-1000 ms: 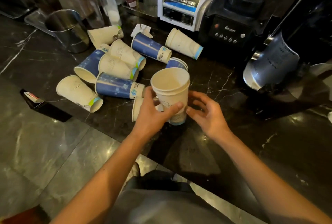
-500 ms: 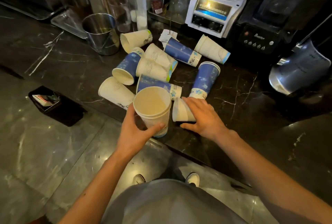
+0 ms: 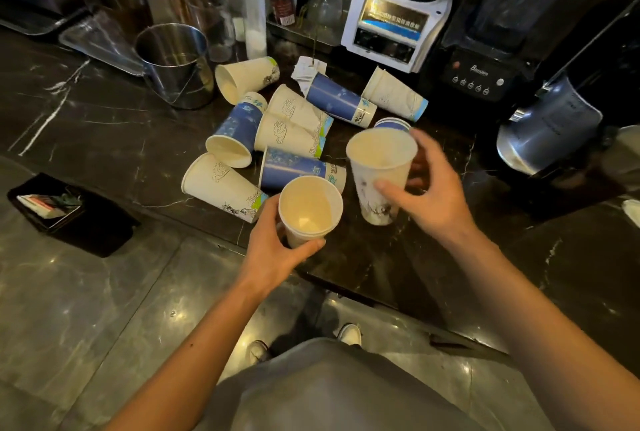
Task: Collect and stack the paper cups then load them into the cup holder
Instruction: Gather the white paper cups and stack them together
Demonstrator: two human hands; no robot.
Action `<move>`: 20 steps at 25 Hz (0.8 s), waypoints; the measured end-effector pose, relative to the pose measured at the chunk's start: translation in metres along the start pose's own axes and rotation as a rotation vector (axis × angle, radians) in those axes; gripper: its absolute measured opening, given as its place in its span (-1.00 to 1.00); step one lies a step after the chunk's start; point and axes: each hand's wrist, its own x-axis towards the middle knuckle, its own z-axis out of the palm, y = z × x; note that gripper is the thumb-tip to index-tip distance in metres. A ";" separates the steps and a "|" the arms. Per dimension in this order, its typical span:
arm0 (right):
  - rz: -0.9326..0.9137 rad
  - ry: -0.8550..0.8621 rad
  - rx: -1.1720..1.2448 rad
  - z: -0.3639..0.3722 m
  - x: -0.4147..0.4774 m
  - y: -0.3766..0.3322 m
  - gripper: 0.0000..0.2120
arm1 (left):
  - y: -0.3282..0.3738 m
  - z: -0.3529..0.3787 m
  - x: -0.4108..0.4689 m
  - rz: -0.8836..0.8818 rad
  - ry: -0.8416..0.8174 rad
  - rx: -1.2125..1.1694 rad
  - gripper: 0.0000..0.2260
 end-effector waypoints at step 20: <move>-0.214 -0.727 -0.070 0.040 0.021 -0.013 -0.20 | 0.004 0.004 -0.015 0.091 0.199 -0.033 -0.13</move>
